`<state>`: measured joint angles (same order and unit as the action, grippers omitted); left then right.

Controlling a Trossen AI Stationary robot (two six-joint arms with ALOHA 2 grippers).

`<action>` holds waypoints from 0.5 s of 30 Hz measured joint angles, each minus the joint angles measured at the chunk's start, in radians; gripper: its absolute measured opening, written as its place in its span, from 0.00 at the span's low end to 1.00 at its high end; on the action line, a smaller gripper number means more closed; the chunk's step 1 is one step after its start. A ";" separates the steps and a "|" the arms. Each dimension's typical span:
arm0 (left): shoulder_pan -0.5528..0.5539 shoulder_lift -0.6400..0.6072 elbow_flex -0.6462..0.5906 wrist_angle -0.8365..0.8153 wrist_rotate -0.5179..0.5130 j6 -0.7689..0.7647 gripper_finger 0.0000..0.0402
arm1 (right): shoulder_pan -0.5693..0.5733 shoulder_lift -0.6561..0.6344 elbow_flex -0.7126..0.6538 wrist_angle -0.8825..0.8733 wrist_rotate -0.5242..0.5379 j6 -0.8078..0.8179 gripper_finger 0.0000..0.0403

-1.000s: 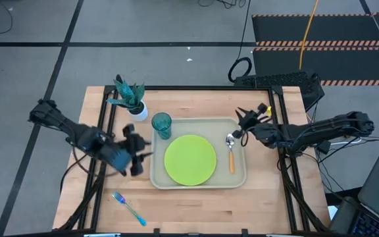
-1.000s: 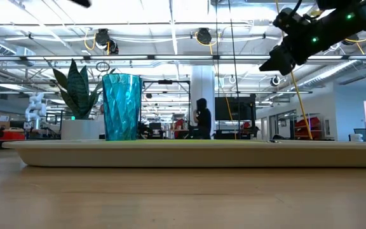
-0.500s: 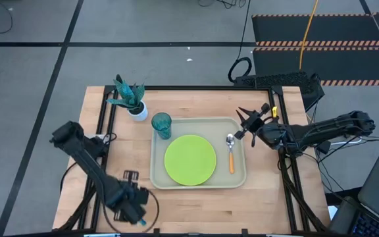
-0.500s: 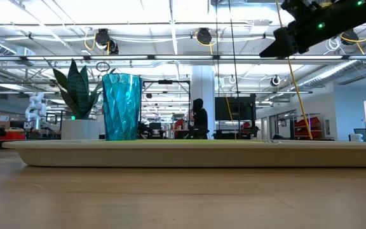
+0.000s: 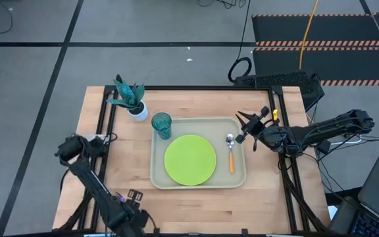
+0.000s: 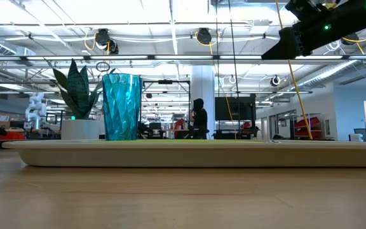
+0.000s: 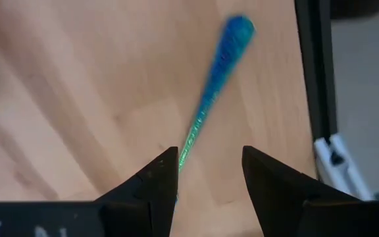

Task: Pick and place plate/cup/fork/spoon on tray
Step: Put the fork to the right side of the green plate on the white food tray

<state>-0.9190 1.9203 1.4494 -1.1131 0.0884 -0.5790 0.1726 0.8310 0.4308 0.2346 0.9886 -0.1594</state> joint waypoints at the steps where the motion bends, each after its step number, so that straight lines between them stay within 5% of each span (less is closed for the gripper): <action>1: -0.011 0.009 0.000 -0.001 0.000 0.025 0.43 | 0.000 0.000 -0.002 -0.001 0.000 0.006 0.14; 15: -0.065 0.093 -0.090 -0.048 -0.011 0.182 0.43 | 0.000 0.000 -0.003 0.000 0.000 0.039 0.14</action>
<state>-0.9840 2.0132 1.3592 -1.1607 0.0769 -0.3967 0.1726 0.8310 0.4274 0.2350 0.9882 -0.1200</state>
